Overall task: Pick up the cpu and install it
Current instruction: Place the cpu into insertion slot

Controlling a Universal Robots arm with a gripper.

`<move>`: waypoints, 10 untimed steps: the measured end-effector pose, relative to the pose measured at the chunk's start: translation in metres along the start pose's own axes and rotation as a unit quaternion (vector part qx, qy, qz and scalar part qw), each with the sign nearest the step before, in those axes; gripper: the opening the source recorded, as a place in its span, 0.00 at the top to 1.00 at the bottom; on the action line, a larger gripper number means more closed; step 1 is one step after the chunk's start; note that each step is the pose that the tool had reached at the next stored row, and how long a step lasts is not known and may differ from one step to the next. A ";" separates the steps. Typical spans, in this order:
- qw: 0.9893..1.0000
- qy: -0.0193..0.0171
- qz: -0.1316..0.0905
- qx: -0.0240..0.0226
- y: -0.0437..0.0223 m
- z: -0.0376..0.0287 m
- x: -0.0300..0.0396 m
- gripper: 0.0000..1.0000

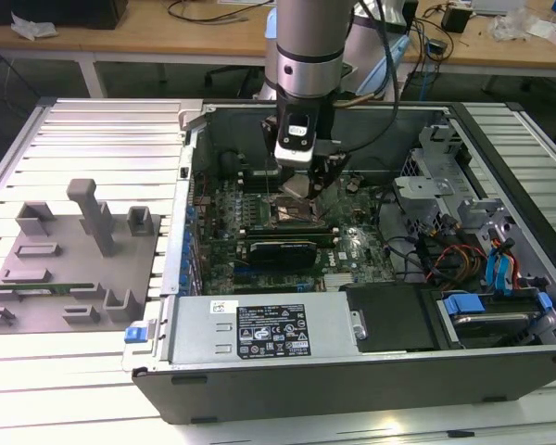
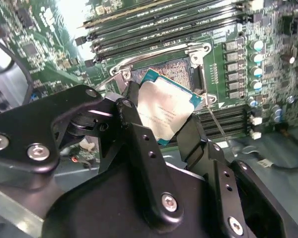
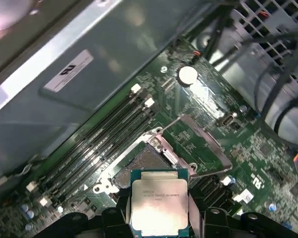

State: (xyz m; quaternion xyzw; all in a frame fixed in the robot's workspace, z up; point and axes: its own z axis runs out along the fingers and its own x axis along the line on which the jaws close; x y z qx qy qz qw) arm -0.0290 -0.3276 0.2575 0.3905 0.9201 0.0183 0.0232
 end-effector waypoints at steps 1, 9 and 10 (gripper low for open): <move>1.000 -0.001 0.013 0.000 0.0000 0.0001 0.0000 0.45; 0.995 -0.005 0.102 0.003 0.0000 0.0007 0.0000 0.45; 0.994 -0.006 0.110 0.003 0.0000 0.0007 0.0000 0.45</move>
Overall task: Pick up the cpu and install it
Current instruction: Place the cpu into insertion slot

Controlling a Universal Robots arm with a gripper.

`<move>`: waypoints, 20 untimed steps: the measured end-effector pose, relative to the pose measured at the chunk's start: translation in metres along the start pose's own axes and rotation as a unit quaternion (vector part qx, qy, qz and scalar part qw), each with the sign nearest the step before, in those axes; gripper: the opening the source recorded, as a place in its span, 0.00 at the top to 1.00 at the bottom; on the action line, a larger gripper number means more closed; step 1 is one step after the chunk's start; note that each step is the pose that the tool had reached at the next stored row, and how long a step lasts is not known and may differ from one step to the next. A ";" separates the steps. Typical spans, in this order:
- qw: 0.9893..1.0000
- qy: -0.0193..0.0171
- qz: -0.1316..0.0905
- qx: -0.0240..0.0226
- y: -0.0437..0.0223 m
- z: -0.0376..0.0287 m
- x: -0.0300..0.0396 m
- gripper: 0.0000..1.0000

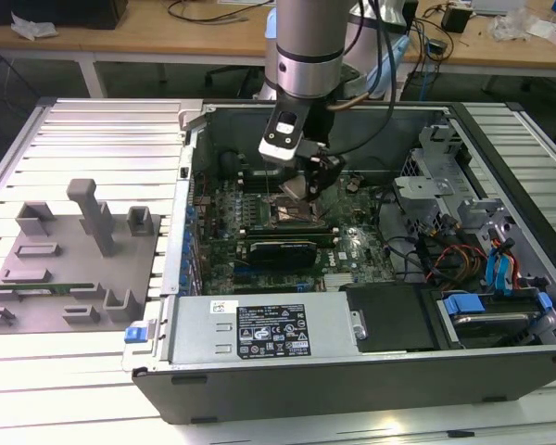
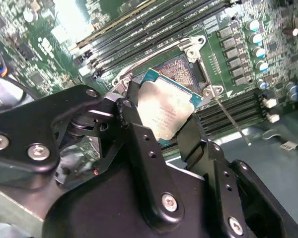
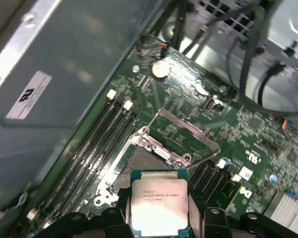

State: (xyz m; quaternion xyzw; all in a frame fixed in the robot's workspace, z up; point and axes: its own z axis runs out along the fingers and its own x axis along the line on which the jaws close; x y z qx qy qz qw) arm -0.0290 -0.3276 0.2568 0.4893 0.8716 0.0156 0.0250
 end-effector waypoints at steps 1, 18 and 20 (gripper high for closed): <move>1.000 -0.001 0.017 0.000 0.0000 0.0001 0.0000 0.45; 0.981 -0.010 0.191 0.005 -0.0001 0.0015 0.0000 0.45; 0.978 -0.011 0.210 0.006 -0.0001 0.0017 0.0001 0.45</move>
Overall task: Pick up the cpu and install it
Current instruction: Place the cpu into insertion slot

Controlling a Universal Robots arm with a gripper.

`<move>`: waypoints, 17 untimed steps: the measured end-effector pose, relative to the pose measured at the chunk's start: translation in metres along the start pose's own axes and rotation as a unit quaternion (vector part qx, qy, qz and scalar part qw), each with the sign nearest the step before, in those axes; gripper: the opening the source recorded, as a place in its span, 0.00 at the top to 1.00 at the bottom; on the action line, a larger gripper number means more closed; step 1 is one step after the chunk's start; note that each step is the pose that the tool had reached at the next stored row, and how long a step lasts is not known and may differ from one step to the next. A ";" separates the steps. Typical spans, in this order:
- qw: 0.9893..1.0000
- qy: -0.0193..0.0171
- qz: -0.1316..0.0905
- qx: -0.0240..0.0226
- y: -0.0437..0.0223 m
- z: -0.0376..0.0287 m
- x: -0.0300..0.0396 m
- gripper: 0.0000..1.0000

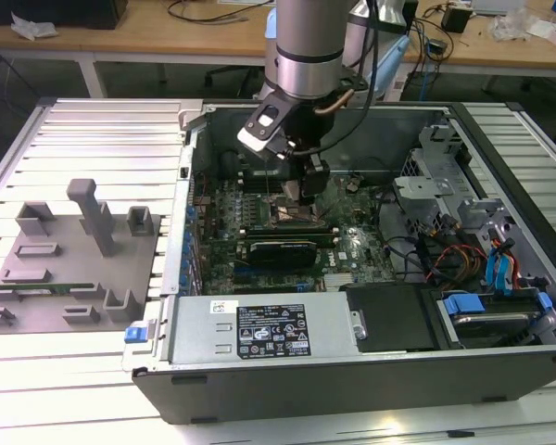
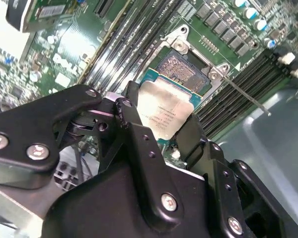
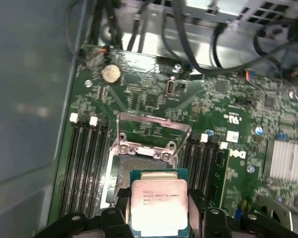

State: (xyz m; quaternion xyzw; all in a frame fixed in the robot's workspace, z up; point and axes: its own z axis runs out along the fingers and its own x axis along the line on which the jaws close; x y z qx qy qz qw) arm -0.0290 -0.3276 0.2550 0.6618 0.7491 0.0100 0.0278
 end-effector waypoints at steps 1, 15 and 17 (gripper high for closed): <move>1.000 -0.001 0.015 0.000 0.0000 0.0001 0.0000 0.45; 0.999 -0.002 0.048 -0.003 -0.0005 0.0051 0.0002 0.45; 0.999 -0.001 0.041 -0.003 -0.0010 0.0074 0.0003 0.45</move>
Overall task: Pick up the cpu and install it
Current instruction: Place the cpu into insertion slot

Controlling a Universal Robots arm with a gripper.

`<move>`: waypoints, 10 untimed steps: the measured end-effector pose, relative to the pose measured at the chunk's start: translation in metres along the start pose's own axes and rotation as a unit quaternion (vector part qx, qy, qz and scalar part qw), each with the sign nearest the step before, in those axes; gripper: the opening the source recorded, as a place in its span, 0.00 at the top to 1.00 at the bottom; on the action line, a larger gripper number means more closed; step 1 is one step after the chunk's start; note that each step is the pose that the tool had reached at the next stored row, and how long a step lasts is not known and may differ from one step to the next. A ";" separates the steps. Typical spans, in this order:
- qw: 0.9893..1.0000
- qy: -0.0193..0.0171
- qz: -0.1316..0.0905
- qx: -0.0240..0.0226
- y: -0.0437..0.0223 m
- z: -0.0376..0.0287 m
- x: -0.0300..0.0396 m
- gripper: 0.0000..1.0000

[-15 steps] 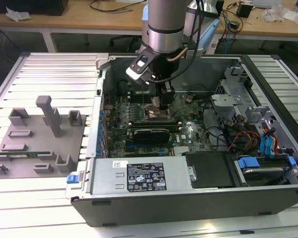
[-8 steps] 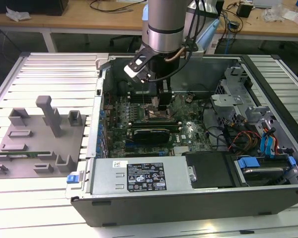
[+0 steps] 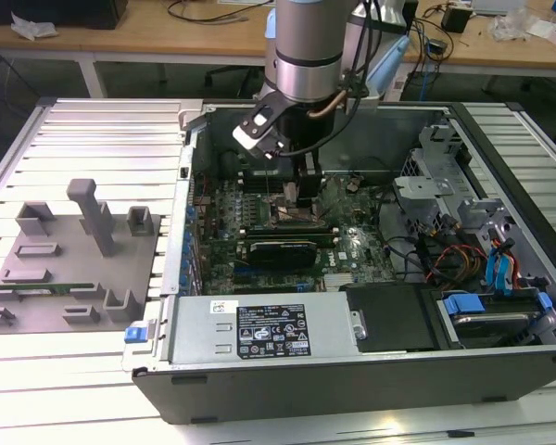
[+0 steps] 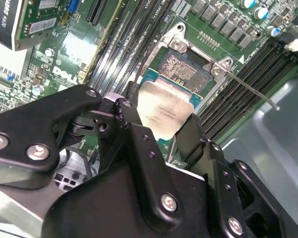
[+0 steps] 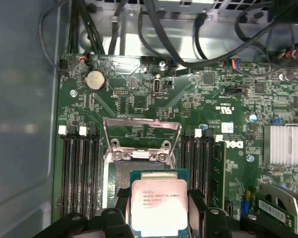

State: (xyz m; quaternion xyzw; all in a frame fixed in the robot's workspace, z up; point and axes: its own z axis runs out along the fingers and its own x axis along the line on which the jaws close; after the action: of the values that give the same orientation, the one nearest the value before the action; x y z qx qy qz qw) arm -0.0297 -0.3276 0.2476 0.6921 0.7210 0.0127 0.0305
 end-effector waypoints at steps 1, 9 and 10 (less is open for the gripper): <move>1.000 0.001 -0.005 0.000 -0.0007 0.0027 0.0001 0.45; 0.999 -0.001 0.038 0.001 -0.0028 0.0196 0.0062 0.45; 0.999 -0.001 0.039 0.001 -0.0029 0.0244 0.0086 0.45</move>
State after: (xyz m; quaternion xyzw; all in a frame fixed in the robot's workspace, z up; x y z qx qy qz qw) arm -0.0314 -0.3197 0.2228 0.7196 0.6936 0.0122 0.0304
